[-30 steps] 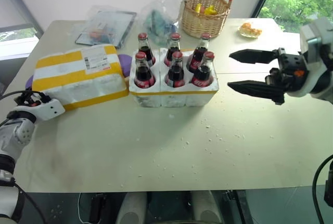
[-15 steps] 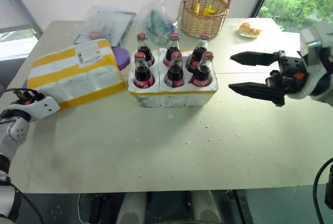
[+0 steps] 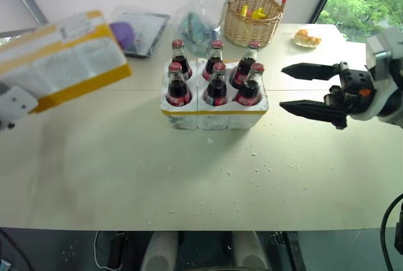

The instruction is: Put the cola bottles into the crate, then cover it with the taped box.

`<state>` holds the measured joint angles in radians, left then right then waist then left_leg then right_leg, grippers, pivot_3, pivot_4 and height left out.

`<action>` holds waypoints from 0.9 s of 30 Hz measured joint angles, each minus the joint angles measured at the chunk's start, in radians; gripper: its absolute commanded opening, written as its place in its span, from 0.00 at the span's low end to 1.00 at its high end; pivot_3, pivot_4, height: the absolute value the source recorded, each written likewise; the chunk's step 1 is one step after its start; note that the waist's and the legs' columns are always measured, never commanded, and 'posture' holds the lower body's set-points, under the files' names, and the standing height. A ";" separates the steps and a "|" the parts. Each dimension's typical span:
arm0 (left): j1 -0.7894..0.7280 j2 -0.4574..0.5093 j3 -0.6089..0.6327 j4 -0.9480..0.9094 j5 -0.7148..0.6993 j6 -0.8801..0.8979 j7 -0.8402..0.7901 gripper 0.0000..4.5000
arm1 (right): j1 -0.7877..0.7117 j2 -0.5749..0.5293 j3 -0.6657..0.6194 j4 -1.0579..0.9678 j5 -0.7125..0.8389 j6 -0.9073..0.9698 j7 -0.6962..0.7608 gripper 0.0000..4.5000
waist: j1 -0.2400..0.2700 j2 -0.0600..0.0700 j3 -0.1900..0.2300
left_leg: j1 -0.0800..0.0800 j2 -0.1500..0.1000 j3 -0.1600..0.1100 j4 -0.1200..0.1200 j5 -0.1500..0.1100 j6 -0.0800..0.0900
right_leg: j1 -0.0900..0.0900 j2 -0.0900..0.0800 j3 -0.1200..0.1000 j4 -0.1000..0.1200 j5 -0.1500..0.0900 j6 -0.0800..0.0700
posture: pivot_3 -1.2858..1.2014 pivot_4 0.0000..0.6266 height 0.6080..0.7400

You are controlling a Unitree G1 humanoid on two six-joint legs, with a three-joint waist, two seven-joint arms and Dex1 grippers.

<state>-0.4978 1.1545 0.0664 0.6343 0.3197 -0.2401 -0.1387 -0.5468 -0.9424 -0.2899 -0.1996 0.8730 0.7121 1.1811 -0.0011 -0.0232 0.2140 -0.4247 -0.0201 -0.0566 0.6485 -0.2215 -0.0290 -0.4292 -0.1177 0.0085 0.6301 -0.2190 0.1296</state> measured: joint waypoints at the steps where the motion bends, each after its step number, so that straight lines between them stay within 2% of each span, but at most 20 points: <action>1: -0.031 0.001 0.000 -0.043 -0.004 0.019 -0.026 0.11 | 0.003 0.001 0.000 0.000 0.000 0.000 -0.004 1.00 | 0.000 0.000 0.000 | 0.000 0.000 0.000 0.000 0.000 0.000 | 0.000 0.000 0.000 0.000 0.000 0.000 | 0.52 0.24 0.98; 6: -0.209 -0.004 -0.015 -0.202 -0.005 0.098 -0.157 0.11 | 0.031 0.016 -0.001 -0.005 -0.002 0.000 -0.027 1.00 | -0.012 0.000 0.000 | 0.000 0.000 0.000 0.000 0.000 0.000 | 0.000 0.000 0.000 0.001 0.000 0.000 | 0.52 0.24 0.98; 11: -0.341 -0.067 -0.080 -0.312 0.010 0.174 -0.276 0.11 | 0.040 0.016 -0.005 -0.013 -0.003 0.000 -0.042 1.00 | -0.016 0.000 0.000 | 0.001 0.000 0.000 0.000 0.000 0.000 | 0.000 0.001 0.000 0.001 0.000 0.000 | 0.52 0.24 0.98; 19: -0.387 -0.190 -0.220 -0.581 0.076 0.346 -0.497 0.11 | 0.086 0.012 -0.030 -0.023 -0.006 -0.002 -0.066 1.00 | -0.013 0.000 0.000 | 0.000 0.000 -0.001 0.000 0.000 0.001 | 0.000 0.001 0.000 0.001 0.000 0.000 | 0.52 0.24 0.98; 27: -0.449 -0.234 -0.303 -0.709 0.204 0.458 -0.628 0.11 | 0.107 0.014 -0.041 -0.042 -0.004 -0.002 -0.095 1.00 | -0.015 0.000 0.000 | 0.000 0.000 -0.001 0.000 0.000 0.001 | 0.000 0.002 0.001 0.001 0.000 0.000 | 0.52 0.24 0.98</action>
<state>-0.9464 0.9206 -0.2361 -0.0750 0.5232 0.2176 -0.7667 -0.4396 -0.9285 -0.3309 -0.2415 0.8691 0.7103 1.0861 -0.0157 -0.0234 0.2141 -0.4248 -0.0202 -0.0577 0.6489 -0.2211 -0.0283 -0.4290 -0.1159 0.0091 0.6311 -0.2192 0.1299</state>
